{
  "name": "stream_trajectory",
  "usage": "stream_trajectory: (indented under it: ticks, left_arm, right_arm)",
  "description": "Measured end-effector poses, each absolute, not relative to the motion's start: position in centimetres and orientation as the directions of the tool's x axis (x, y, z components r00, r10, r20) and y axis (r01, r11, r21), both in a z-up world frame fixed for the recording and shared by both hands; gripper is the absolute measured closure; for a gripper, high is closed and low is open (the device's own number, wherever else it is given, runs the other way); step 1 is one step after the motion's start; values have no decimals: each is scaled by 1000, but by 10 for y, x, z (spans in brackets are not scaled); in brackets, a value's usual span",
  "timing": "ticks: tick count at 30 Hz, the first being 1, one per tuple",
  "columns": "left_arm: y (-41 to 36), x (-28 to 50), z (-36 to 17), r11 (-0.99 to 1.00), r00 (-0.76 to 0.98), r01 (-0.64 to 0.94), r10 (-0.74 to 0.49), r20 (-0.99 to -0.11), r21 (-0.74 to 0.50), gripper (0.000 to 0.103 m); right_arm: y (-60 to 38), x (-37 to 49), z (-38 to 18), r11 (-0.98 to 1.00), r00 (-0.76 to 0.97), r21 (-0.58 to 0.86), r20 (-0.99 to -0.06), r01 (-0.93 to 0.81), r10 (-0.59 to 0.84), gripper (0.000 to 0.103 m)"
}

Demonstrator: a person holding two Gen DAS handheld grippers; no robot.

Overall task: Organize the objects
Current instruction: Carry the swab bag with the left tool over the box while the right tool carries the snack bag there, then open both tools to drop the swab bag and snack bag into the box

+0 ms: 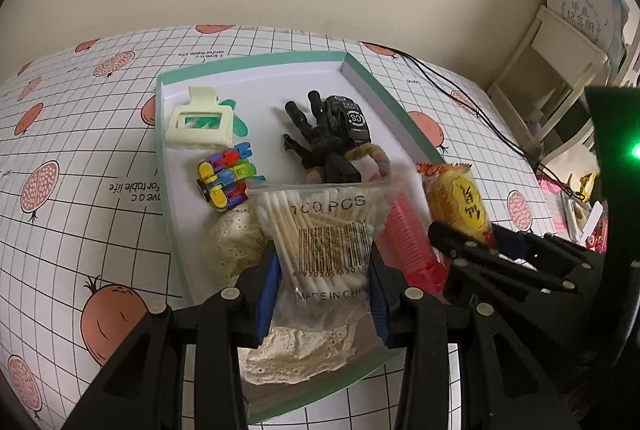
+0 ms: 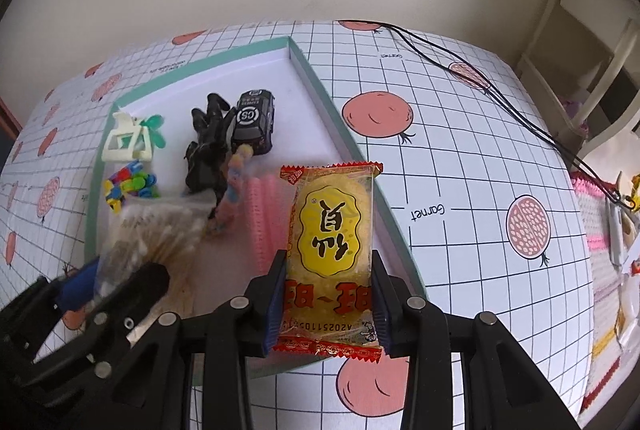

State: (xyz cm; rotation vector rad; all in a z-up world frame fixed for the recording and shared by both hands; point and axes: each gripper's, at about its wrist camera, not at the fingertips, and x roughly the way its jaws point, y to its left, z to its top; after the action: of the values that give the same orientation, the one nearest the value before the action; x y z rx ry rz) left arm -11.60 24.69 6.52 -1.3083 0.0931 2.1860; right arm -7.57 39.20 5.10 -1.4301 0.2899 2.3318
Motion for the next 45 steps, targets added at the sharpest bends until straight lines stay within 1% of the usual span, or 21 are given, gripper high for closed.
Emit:
stream_trajectory:
  ticks: [11, 17, 21, 22, 24, 26, 34, 45]
  left_arm:
    - [251, -118, 59, -828, -346, -521, 426, -836, -207, 60]
    - [250, -119, 60, -824, -338, -521, 439, -833, -223, 59]
    - [247, -119, 61, -823, -327, -514, 448, -832, -241, 57]
    - [246, -120, 62, -824, -324, -508, 451, -832, -250, 55]
    - [243, -121, 63, -826, -320, -499, 455, -831, -261, 50]
    - [241, -121, 64, -824, -320, -497, 466, -825, -273, 47]
    - [233, -119, 79, -818, -337, -493, 493, -802, -296, 41]
    - [216, -121, 96, -836, -402, -466, 492, -772, -289, 41]
  right_arm:
    - [396, -79, 49, -898, -421, -11, -881, -440, 217, 64]
    - [396, -77, 49, -900, -431, -3, -877, -437, 212, 62]
    - [396, -76, 51, -897, -434, -4, -874, -442, 217, 55]
    - [397, -75, 52, -895, -437, 3, -873, -445, 215, 51]
    - [398, -73, 54, -892, -439, 7, -872, -452, 216, 49]
    - [399, -72, 56, -891, -442, 10, -871, -454, 215, 49]
    - [397, -67, 69, -890, -472, 21, -853, -455, 222, 49]
    - [382, -67, 81, -912, -501, 10, -838, -410, 216, 49]
